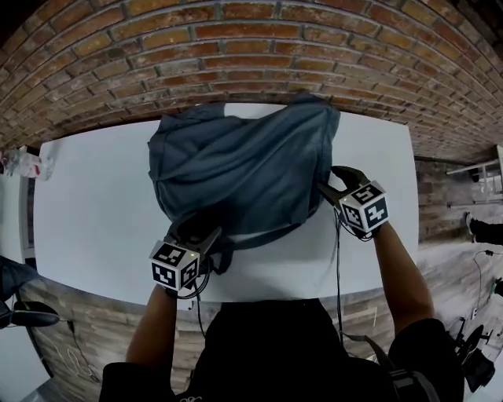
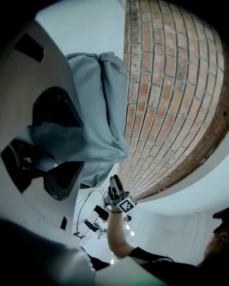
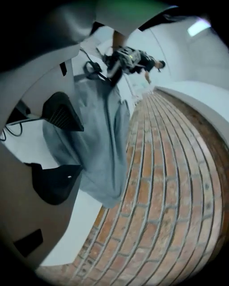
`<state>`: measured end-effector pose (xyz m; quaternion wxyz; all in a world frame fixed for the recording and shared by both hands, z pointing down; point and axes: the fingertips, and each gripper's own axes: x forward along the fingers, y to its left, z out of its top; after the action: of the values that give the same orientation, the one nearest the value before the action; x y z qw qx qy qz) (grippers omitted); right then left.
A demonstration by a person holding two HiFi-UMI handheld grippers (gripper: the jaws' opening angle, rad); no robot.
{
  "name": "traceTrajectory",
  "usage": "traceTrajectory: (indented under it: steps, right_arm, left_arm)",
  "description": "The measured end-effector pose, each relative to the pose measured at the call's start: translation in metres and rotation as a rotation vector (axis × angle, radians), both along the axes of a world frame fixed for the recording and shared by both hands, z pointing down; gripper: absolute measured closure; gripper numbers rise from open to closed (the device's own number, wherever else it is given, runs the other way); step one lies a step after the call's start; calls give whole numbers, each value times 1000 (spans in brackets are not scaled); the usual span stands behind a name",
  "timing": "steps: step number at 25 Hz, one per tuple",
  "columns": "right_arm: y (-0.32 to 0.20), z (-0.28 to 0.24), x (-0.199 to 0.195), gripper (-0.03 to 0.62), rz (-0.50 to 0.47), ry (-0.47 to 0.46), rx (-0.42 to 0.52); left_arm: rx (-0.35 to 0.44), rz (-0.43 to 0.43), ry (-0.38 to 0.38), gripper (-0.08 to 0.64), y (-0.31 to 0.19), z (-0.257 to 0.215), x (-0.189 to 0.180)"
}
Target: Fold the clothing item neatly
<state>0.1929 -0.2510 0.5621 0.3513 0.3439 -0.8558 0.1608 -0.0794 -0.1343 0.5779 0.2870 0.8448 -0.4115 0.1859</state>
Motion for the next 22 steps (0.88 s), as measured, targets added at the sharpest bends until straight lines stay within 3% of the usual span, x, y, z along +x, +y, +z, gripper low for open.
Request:
traceTrajectory:
  steps: [3, 5, 11, 14, 18, 20, 22]
  right_arm:
    - [55, -9, -41, 376, -234, 69, 88]
    - [79, -7, -62, 376, -355, 110, 118]
    - [119, 31, -69, 365, -645, 382, 97]
    - [124, 50, -70, 356, -704, 469, 72]
    - [120, 73, -67, 356, -705, 562, 47]
    - [117, 78, -67, 357, -698, 572, 37]
    - [116, 79, -67, 357, -681, 544, 8]
  left_arm:
    - [31, 26, -98, 342, 7, 2, -30]
    - [57, 84, -204, 342, 14, 4, -47]
    - [128, 474, -542, 316, 48, 22, -44]
    - [151, 604, -652, 316, 48, 31, -39]
    - [135, 772, -831, 308, 35, 55, -43]
    - [79, 811, -821, 308, 30, 65, -47]
    - [-8, 801, -737, 305, 27, 70, -50]
